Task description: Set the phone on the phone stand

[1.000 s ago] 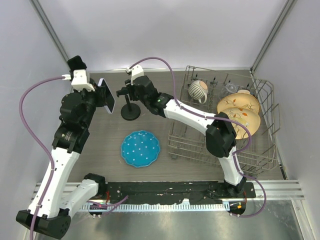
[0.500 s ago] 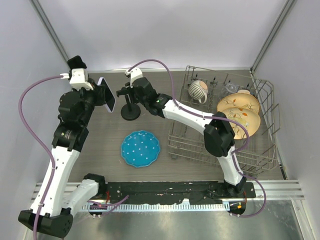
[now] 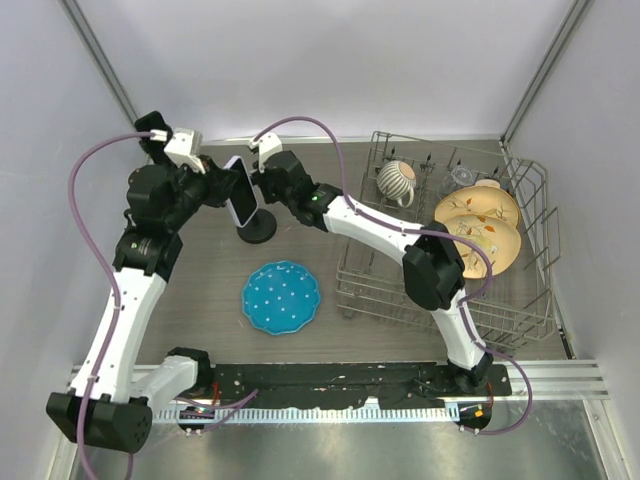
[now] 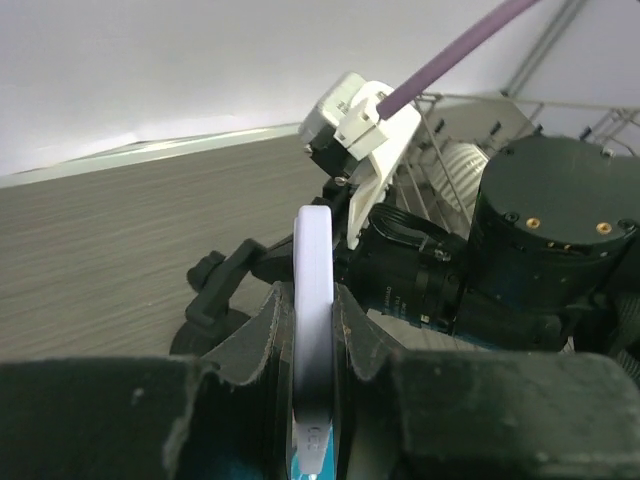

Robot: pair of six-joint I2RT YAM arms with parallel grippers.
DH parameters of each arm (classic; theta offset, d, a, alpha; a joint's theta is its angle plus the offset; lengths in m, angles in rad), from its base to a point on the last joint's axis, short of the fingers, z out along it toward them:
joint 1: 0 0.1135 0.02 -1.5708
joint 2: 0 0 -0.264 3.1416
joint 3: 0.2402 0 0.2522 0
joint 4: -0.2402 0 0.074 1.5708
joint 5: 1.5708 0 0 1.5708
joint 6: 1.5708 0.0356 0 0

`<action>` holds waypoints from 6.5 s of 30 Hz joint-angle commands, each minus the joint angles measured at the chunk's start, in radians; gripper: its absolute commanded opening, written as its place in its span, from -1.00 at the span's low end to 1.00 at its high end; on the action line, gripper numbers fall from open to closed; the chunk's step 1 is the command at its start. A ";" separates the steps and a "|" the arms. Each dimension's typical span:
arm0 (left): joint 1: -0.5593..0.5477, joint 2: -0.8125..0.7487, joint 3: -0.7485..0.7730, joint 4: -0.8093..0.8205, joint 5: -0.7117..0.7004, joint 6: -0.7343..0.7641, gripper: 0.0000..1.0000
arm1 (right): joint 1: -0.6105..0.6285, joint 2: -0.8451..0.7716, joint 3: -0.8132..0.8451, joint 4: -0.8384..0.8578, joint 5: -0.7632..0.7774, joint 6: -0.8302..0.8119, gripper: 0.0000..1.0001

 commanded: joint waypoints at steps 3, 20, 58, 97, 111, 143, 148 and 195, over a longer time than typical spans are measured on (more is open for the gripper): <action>0.192 0.080 -0.001 0.340 0.563 0.030 -1.00 | -0.062 -0.026 0.015 0.033 -0.220 -0.021 -0.99; 0.225 0.583 0.036 1.549 1.120 -0.599 -0.99 | -0.177 0.011 0.057 -0.018 -0.785 -0.119 -0.99; 0.202 0.917 0.266 1.651 1.217 -0.611 -1.00 | -0.217 -0.008 0.009 0.086 -1.072 -0.043 -0.99; -0.201 0.446 -0.354 0.743 -0.740 0.495 -1.00 | 0.195 -0.276 -0.468 0.718 0.301 -0.057 -0.99; -0.054 0.397 -0.385 0.637 -0.250 0.522 -1.00 | 0.209 -0.337 -0.560 0.820 0.295 -0.112 -0.99; 0.113 0.308 -0.089 0.180 0.843 0.545 -1.00 | -0.210 -0.238 -0.318 0.274 -0.955 -0.411 0.67; 0.113 0.311 -0.101 0.181 0.890 0.553 -0.99 | -0.210 -0.178 -0.232 0.182 -1.079 -0.416 0.36; 0.234 0.515 -0.175 0.477 0.791 0.413 0.94 | -0.348 -0.069 -0.184 0.352 -1.192 -0.107 -0.99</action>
